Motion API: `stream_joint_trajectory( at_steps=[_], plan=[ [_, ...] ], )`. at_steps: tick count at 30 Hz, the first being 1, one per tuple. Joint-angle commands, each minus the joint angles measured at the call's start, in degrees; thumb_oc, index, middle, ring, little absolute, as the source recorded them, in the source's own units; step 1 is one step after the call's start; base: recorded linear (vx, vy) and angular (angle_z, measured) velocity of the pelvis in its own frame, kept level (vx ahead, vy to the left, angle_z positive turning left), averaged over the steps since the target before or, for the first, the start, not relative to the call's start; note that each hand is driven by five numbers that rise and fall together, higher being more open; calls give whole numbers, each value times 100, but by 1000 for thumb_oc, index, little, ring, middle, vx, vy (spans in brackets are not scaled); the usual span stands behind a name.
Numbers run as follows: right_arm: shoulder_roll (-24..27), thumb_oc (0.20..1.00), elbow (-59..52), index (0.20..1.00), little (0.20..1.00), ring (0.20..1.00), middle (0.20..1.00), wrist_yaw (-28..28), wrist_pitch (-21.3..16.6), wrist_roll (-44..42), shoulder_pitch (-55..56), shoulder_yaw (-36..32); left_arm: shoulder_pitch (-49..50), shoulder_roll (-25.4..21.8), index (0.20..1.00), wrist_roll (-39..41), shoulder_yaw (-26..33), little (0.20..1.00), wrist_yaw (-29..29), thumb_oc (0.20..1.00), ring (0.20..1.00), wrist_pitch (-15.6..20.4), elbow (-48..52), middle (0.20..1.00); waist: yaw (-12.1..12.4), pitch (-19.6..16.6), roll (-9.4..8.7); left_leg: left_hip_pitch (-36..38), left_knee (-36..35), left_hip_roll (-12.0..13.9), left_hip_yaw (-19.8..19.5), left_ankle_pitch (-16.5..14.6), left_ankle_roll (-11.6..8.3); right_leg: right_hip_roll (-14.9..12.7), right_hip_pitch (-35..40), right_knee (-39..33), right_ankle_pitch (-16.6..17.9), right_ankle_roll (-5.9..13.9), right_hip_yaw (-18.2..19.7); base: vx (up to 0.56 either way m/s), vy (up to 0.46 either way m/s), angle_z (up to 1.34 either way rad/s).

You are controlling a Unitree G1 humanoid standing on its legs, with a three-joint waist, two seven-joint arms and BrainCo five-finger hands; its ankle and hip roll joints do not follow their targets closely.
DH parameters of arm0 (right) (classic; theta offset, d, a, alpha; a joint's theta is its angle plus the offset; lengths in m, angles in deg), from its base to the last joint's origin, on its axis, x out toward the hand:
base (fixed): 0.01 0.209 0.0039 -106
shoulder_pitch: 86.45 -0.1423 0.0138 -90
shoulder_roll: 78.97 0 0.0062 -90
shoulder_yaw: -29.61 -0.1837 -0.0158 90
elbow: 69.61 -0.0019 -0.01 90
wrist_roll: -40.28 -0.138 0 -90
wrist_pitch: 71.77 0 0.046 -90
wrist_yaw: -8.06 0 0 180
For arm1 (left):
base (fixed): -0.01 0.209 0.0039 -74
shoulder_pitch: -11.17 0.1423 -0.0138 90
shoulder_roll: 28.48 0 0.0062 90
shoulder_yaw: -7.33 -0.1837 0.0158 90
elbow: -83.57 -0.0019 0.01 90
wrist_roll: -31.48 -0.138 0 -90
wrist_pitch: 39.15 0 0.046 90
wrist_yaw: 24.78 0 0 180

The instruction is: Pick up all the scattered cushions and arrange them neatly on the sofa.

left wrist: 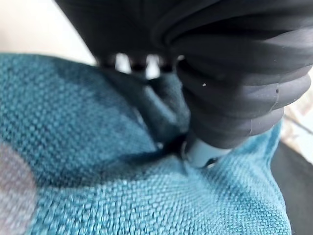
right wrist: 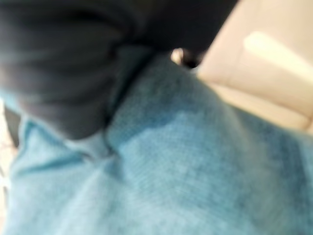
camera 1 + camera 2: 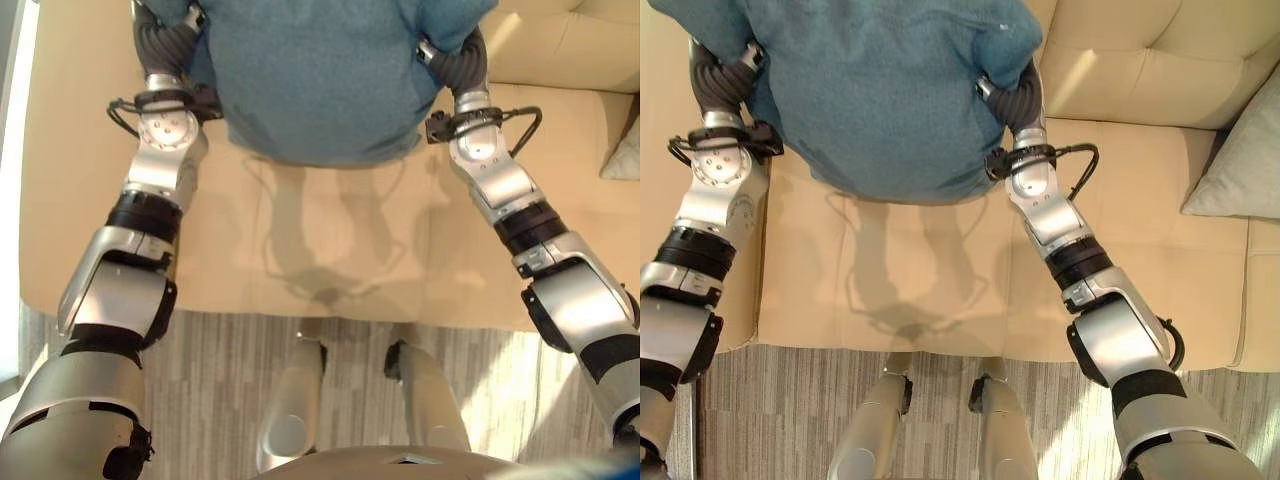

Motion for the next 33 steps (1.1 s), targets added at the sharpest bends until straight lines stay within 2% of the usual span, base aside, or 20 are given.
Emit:
stream_joint_trajectory(
  at_steps=[1, 5, 10, 15, 16, 21, 24, 26, 27, 29, 30, 33],
  plan=[
    [-42, 1000, 280, 1000, 1000, 1000, 1000, 190, -384, 372, -1010, 260, -859, -107, 1000, -163, -519, 1000, -45, 1000, 1000, 329, -233, 1000, 50, -375, -108, 23, 121, -268, 218, -301, 61, -61, 201, 26, -165, 662, 121, -2, 7, -4],
    [183, 1000, 945, 1000, 1000, 1000, 1000, 296, -167, 227, -1794, 667, -1432, -241, 1000, 47, -772, 1000, -16, 1000, 1000, 238, -708, 1000, 187, -362, -100, -65, 5, -292, 160, -223, 16, -72, 77, 26, -162, 710, 61, 0, 7, 3],
    [538, 1000, 1438, 1000, 1000, 1000, 1000, 320, -38, 135, -2244, 959, -1733, -419, 1000, 128, -965, 1000, 97, 1000, 1000, 206, -1040, 1000, 279, -370, -74, -137, -60, -371, 131, -132, -24, -117, -15, 26, -122, 749, -12, 2, 10, 3],
    [948, 1000, 1639, 1000, 1000, 1000, 1000, 244, 25, 119, -2371, 1179, -1726, -712, 1000, 240, -1013, 1000, 246, 1000, 1000, 181, -1181, 1000, 336, -393, -88, -100, -45, -385, 106, -178, -30, -124, 34, 26, -142, 768, -57, 8, 1, 7],
    [1258, 1000, 1701, 1000, 1000, 1000, 1000, 182, 41, 72, -2300, 1207, -1608, -945, 1000, 256, -985, 1000, 337, 1000, 1000, 168, -1210, 1000, 360, -406, -96, -30, -45, -390, 103, -191, -38, -134, 110, 26, -148, 775, -86, 0, 7, 7],
    [1646, 1000, 1640, 1000, 1000, 1000, 1000, 177, 18, 13, -2106, 1140, -1196, -1244, 1000, 323, -719, 1000, 405, 1000, 1000, 198, -1138, 1000, 367, -436, -97, 35, -52, -390, 95, -182, -32, -169, 170, 26, -140, 786, -115, 8, 0, 5],
    [2279, 1000, 1306, 1000, 1000, 1000, 1000, -30, -143, -109, -1533, 953, -280, -1587, 1000, 227, -277, 1000, 537, 1000, 1000, 315, -540, 1000, 376, -447, -118, 151, -15, -378, 111, -233, -28, -179, 299, 26, -163, 767, -151, 4, 1, 2],
    [2521, 1000, 1050, 1000, 1000, 1000, 1000, -151, -242, -186, -1088, 741, 275, -1643, 1000, 139, 5, 1000, 582, 1000, 1000, 385, -63, 1000, 368, -464, -132, 206, 6, -373, 112, -268, -31, -181, 378, 26, -187, 763, -168, 13, -35, 8],
    [2701, 1000, 667, 1000, 1000, 1000, 1000, -297, -367, -203, -469, 410, 985, -1619, 1000, 1, 427, 1000, 622, 1000, 1000, 448, 505, 1000, 360, -476, -151, 301, 17, -364, 111, -323, -25, -172, 479, 26, -232, 750, -184, 26, -59, 9],
    [2808, 1000, 233, 1000, 1000, 1000, 1000, -414, -456, -182, 313, -45, 1773, -1540, 1000, -176, 900, 1000, 636, 1000, 1000, 485, 1112, 1000, 346, -487, -162, 418, 43, -346, 88, -373, -23, -153, 616, 26, -285, 728, -205, 48, -89, 2],
    [2868, 1000, -136, 1000, 1000, 1000, 1000, -535, -529, -63, 1107, -540, 2579, -1411, 1000, -427, 1345, 1000, 645, 1000, 1000, 488, 1687, 1000, 344, -535, -188, 599, 34, -325, 78, -437, -14, -146, 789, 26, -349, 703, -241, 76, -111, -2],
    [2956, 1000, -950, 1000, 1000, 1000, 1000, -751, -561, 507, 2602, -1295, 3996, -1123, 1000, -852, 2058, 1000, 808, 1000, 1000, 417, 2611, 1000, 317, -641, -207, 972, -54, -282, 38, -512, -16, -106, 1130, 26, -488, 673, -287, 104, -108, -1]
  ],
)
